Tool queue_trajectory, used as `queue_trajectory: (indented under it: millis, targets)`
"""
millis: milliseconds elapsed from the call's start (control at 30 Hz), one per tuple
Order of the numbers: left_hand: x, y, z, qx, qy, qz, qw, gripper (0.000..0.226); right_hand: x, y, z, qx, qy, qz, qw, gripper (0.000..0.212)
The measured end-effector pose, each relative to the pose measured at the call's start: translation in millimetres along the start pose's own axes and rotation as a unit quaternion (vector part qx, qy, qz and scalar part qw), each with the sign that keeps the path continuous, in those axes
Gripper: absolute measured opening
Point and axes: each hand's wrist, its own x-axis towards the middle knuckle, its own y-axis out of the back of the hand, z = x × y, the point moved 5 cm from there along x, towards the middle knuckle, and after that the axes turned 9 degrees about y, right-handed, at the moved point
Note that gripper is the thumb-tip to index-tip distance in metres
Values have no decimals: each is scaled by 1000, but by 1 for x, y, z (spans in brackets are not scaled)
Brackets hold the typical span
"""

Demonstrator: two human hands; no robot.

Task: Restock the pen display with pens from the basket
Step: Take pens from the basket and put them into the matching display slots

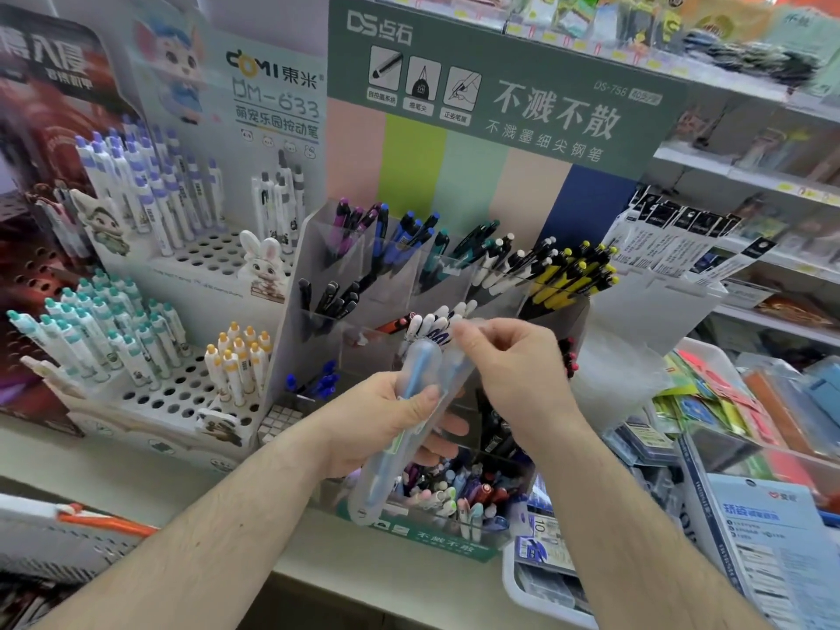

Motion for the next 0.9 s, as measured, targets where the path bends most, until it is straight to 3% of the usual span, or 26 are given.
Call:
queue_trajectory:
  millis: [167,333,433,567,667,900]
  targets:
    - [-4,23,-15,-23,64,11,998,40,4,39,0,94,-18,83,992,26]
    - [1,26,-22,-250,44,-20,967,33,4,49,8,153,-49,99,982,20]
    - [3,23,-21,-323,27,6,946,20,2,50,11,207,-79,104,970,16]
    - [8,20,-21,-192,24,85,977,20,-1,55,12,223,-82,156,959,12]
    - [10,21,-22,-123,16,123,985,17,-5,59,9,144,-51,196,969,20]
    - [13,17,-21,-53,-18,148,987,16,-7,59,3,86,-5,200,976,13]
